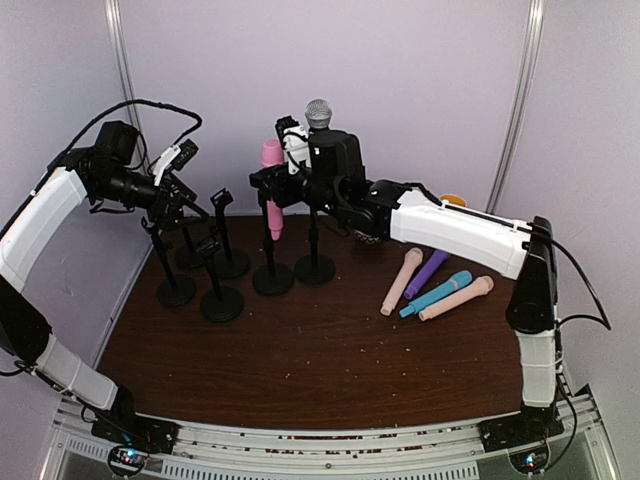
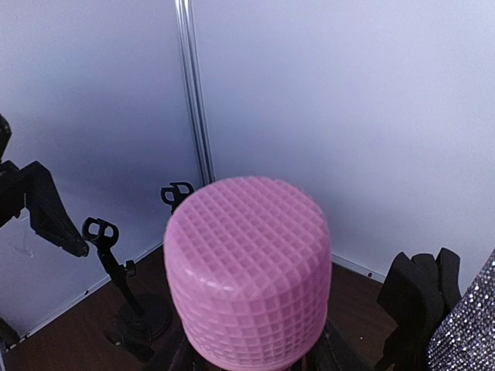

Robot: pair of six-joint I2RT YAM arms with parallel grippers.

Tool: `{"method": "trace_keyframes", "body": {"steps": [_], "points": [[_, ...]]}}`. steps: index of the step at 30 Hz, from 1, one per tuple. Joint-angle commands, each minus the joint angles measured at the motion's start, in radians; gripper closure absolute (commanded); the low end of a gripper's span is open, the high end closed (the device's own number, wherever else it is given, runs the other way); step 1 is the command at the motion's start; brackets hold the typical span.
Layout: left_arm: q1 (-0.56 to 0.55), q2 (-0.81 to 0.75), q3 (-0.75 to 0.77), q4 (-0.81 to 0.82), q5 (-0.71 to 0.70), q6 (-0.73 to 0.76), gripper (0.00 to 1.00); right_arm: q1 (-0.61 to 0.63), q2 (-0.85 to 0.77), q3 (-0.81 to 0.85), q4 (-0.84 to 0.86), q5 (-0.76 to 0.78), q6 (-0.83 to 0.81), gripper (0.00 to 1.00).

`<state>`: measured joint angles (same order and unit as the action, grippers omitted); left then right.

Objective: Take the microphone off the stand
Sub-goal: Pick up the microphone stand with the microphone from the center of the board, then open the clamp for the microphone stand.

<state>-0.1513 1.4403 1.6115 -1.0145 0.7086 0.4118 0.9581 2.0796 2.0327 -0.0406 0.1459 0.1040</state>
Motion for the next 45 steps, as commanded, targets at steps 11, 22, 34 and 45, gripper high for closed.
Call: {"method": "trace_keyframes", "body": {"steps": [11,22,34,45], "points": [[-0.04,-0.026,-0.022,0.01,0.15,-0.003,0.02,0.033,-0.333,-0.293,0.101,-0.261,-0.012,0.84],[-0.212,-0.086,-0.106,-0.084,0.183,0.341,0.02,0.056,-0.505,-0.671,0.368,-0.362,-0.033,0.94],[-0.299,0.157,0.174,-0.099,0.183,0.418,0.13,0.055,-0.578,-0.761,0.437,-0.379,-0.048,0.95],[-0.346,0.246,0.23,-0.099,0.232,0.487,0.2,0.05,-0.567,-0.758,0.435,-0.382,-0.055,0.97]]}}
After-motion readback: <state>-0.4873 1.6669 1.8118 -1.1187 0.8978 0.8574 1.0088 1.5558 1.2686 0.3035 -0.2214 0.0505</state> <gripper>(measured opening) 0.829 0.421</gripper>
